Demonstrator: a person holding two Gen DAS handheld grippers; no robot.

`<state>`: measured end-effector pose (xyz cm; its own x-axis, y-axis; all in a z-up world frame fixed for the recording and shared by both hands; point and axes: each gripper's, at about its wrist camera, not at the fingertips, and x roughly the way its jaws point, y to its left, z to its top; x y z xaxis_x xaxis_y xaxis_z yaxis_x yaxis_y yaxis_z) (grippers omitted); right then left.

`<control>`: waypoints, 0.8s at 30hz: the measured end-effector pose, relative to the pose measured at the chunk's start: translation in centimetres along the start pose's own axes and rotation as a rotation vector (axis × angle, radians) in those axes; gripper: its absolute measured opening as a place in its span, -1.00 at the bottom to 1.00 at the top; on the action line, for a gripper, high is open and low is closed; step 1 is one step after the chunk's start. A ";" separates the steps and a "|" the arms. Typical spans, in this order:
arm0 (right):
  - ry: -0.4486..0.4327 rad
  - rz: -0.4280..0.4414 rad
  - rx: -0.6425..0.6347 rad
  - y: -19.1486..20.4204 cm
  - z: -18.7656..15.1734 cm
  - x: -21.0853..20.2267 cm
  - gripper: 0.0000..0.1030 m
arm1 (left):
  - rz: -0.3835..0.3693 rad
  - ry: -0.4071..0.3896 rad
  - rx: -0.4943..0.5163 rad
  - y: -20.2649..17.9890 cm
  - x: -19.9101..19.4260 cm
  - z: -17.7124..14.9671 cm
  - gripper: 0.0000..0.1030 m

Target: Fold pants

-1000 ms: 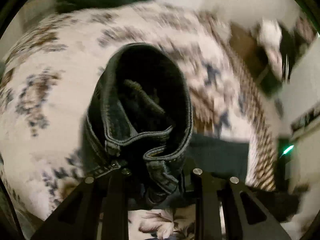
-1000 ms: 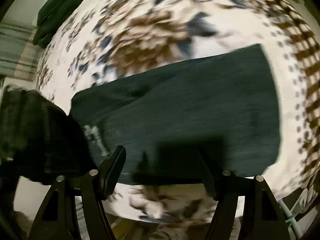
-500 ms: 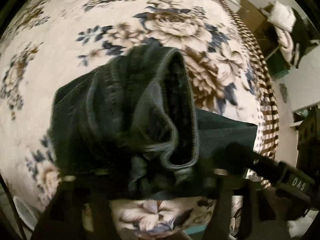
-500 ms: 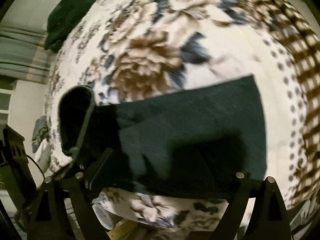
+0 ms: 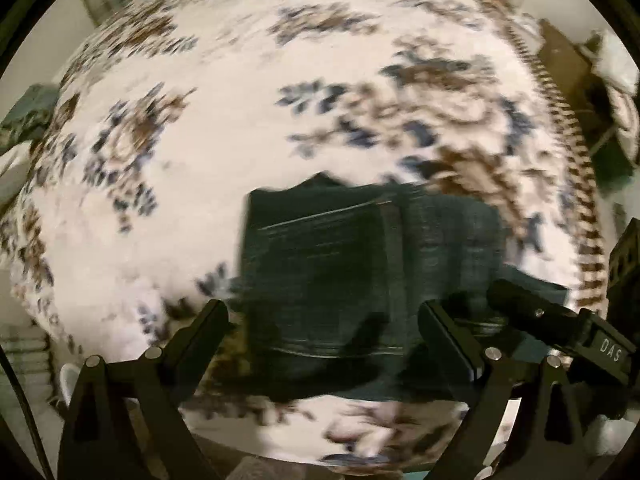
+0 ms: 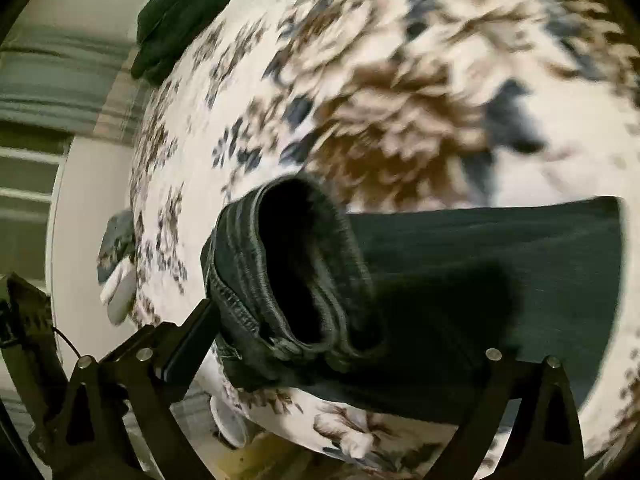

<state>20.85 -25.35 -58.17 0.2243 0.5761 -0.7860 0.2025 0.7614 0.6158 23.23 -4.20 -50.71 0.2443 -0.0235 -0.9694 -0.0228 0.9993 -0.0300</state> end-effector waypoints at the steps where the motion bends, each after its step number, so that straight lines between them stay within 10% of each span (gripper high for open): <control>1: 0.018 0.000 0.000 0.1 0.2 1.0 0.96 | 0.018 0.009 -0.009 0.7 0.6 -0.1 0.88; 7: 0.080 -0.073 -0.021 1.0 1.2 5.6 0.87 | 0.096 0.049 -0.055 4.2 2.6 -0.5 0.88; 8: 0.050 -0.081 -0.034 1.3 1.1 5.2 0.65 | 0.103 0.050 -0.062 4.6 2.7 -0.5 0.88; 9: 0.057 -0.071 -0.031 1.5 0.9 5.2 -0.23 | 0.107 0.051 -0.068 4.9 2.7 -0.5 0.88; 12: 0.000 -0.085 -0.012 2.0 0.0 3.5 -0.58 | 0.112 0.056 -0.080 5.3 2.7 -0.5 0.88; 24: -0.227 -0.197 0.190 -4.6 -4.3 -11.1 -0.60 | 0.061 0.042 -0.035 2.4 1.0 0.3 0.88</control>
<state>13.30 -33.95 -52.53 0.3655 0.3266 -0.8717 0.4319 0.7700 0.4696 23.70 -1.81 -51.66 0.2007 0.0353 -0.9790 -0.0703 0.9973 0.0216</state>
